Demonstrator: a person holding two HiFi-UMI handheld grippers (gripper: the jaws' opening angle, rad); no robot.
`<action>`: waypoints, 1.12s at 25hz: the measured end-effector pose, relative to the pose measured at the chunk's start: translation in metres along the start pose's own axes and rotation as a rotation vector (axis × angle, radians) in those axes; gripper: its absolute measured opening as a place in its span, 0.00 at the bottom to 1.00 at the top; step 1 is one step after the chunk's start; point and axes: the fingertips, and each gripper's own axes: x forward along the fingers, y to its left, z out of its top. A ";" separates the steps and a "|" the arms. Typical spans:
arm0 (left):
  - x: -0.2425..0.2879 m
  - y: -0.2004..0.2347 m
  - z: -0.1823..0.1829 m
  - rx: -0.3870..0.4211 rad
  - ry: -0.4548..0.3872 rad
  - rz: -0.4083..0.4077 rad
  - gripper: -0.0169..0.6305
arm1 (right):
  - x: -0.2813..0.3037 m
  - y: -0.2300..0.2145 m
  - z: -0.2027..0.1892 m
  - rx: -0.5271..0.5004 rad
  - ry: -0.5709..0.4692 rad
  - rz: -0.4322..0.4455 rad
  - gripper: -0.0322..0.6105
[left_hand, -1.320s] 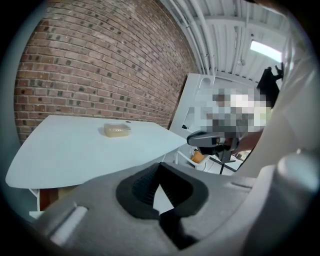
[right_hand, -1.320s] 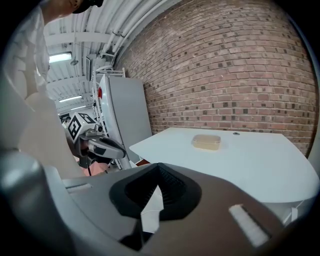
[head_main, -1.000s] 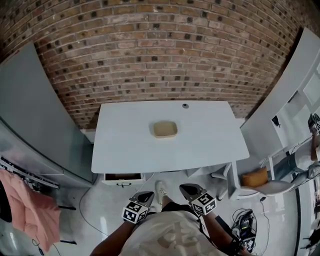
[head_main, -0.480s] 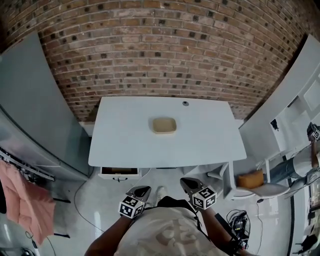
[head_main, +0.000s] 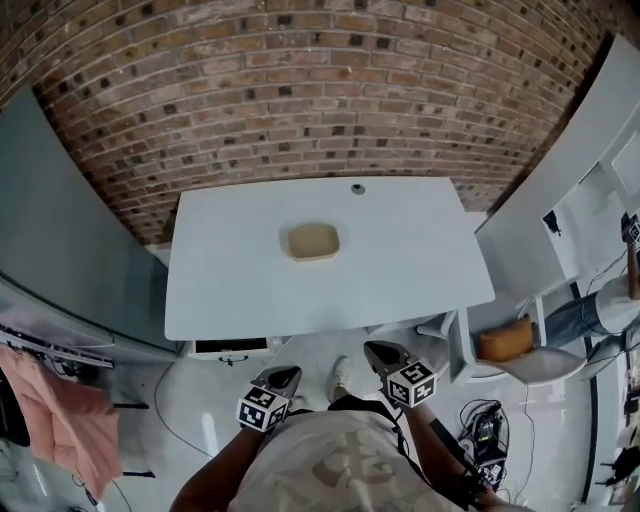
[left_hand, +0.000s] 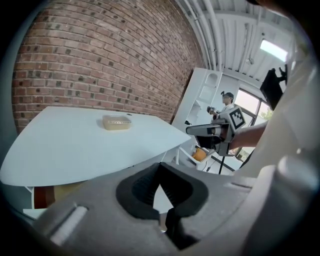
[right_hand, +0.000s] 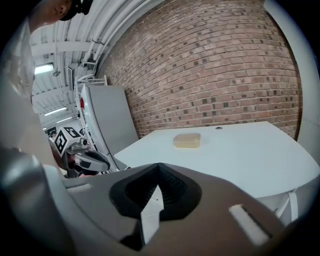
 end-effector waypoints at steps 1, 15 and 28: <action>0.008 -0.001 0.003 0.000 0.009 -0.006 0.03 | 0.000 -0.009 0.002 0.008 -0.005 -0.010 0.06; 0.115 0.013 0.097 0.030 0.033 -0.007 0.03 | 0.037 -0.126 0.056 -0.046 -0.022 0.017 0.06; 0.144 0.045 0.148 -0.021 0.063 0.153 0.03 | 0.065 -0.179 0.082 -0.025 -0.038 0.175 0.06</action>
